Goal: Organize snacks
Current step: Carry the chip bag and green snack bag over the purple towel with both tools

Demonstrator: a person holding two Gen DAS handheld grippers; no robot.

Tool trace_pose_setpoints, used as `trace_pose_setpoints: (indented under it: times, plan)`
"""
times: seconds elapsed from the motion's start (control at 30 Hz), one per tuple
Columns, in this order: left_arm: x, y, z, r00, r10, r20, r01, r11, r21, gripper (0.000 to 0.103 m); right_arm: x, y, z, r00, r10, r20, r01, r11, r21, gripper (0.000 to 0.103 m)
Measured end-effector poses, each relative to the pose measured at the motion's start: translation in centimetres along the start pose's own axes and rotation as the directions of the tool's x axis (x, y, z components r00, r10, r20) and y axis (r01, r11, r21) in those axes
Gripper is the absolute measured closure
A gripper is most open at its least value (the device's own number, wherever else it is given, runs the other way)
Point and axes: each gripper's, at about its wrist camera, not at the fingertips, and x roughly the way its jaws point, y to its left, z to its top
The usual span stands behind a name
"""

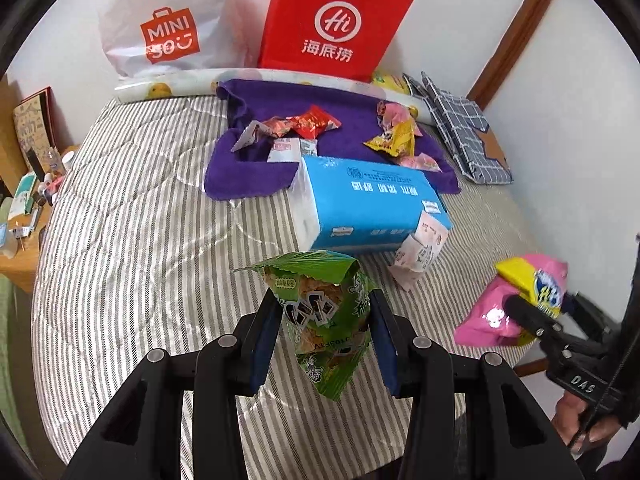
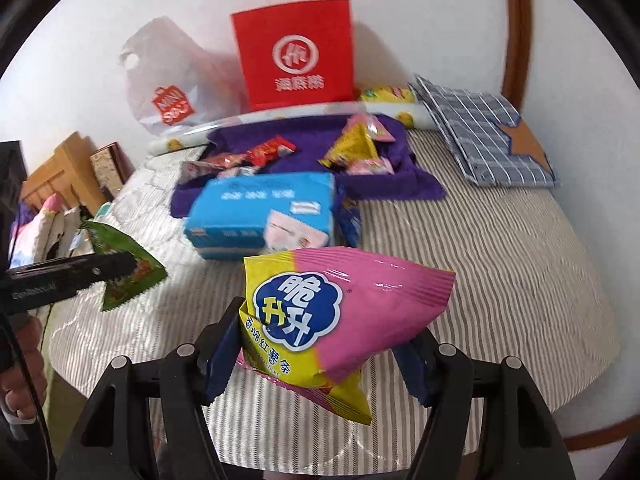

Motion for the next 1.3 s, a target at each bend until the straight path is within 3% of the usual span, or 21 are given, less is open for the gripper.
trace_pose_setpoints:
  times: [0.17, 0.33, 0.53, 0.8, 1.03, 1.3]
  plan:
    - [-0.5, -1.0, -0.1, 0.999, 0.027, -0.03, -0.025, 0.998, 0.058, 0.059, -2.1, 1.2, 1.5, 0.999, -0.014, 0.036, 0.016, 0.998, -0.058, 0.037]
    - [-0.5, -1.4, 0.3, 1.0, -0.006, -0.008, 0.007, 0.998, 0.057, 0.059, -2.8, 1.4, 1.8, 0.997, 0.006, 0.075, -0.001, 0.998, -0.065, 0.037]
    - [-0.2, -2.0, 1.5, 0.999, -0.035, 0.016, 0.034, 0.997, 0.068, 0.059, -2.1, 0.3, 2.2, 0.994, 0.033, 0.104, -0.028, 0.999, -0.046, 0.037]
    - [-0.9, -2.3, 3.7, 0.998, 0.011, 0.054, -0.016, 0.996, 0.09, 0.059, -1.9, -2.0, 4.9, 0.99, -0.009, 0.138, 0.008, 1.0, 0.006, 0.037]
    - [-0.3, -2.6, 6.0, 0.998, -0.018, 0.059, 0.014, 0.997, 0.075, 0.059, -0.4, -0.7, 7.2, 0.99, 0.044, 0.137, -0.043, 0.999, -0.006, 0.037]
    - [0.2, -2.6, 9.5, 0.996, 0.025, 0.086, -0.033, 0.996, 0.087, 0.059, 1.9, -0.6, 10.6, 0.99, 0.04, 0.136, -0.037, 0.999, -0.021, 0.036]
